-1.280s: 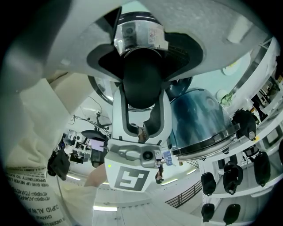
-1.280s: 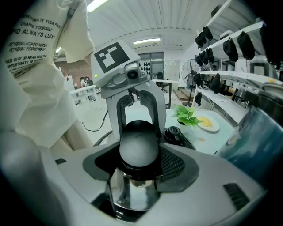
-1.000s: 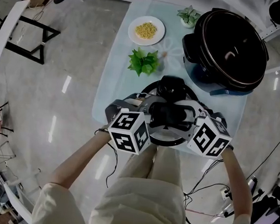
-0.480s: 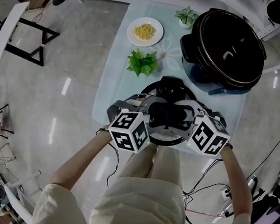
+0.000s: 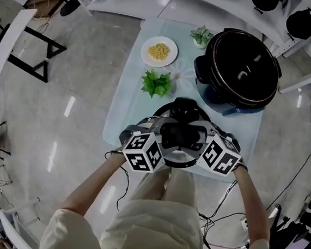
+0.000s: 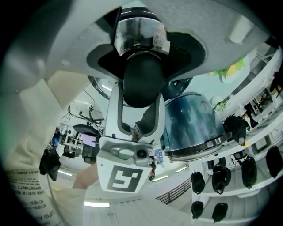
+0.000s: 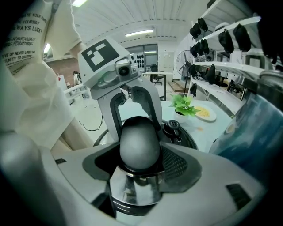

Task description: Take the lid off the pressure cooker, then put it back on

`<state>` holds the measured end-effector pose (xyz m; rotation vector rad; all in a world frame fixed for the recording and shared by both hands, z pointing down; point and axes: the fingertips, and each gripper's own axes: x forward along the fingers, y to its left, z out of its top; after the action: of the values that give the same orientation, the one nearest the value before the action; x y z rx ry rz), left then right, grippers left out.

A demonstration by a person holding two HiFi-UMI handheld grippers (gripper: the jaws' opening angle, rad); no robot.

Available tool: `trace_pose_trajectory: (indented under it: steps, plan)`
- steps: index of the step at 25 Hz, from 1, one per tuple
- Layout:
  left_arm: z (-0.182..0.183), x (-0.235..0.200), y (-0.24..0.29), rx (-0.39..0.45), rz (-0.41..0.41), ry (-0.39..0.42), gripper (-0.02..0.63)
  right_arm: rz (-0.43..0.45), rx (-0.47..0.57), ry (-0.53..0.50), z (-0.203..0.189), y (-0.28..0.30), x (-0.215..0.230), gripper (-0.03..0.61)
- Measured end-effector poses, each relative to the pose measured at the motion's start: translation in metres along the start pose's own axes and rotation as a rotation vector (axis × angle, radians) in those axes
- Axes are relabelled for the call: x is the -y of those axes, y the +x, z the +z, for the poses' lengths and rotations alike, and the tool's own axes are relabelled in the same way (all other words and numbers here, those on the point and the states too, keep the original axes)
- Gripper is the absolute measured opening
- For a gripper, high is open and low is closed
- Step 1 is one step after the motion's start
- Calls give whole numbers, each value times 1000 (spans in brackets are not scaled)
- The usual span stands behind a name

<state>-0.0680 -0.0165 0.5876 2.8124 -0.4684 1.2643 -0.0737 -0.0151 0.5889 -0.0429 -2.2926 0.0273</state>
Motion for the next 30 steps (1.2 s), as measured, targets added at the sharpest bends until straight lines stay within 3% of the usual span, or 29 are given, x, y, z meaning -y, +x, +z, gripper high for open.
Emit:
trace_pose_trajectory:
  steps: [10,19,22,24,27,30]
  plan:
    - [-9,-3,-15,119,147,-297,288,-159,98,144,-2,-16,6,296]
    - [4,-4,-51,213,244,-435,281,-263,253,304,12,-50,13,291]
    - [12,-7,-66,243,302,-449,211,-288,329,342,23,-66,15,245]
    - [17,-11,-75,266,337,-467,157,-320,359,354,30,-77,18,179]
    - [24,-17,-88,294,384,-490,117,-347,400,363,40,-91,22,101]
    - [31,-24,-102,313,442,-502,71,-353,456,380,48,-106,23,67]
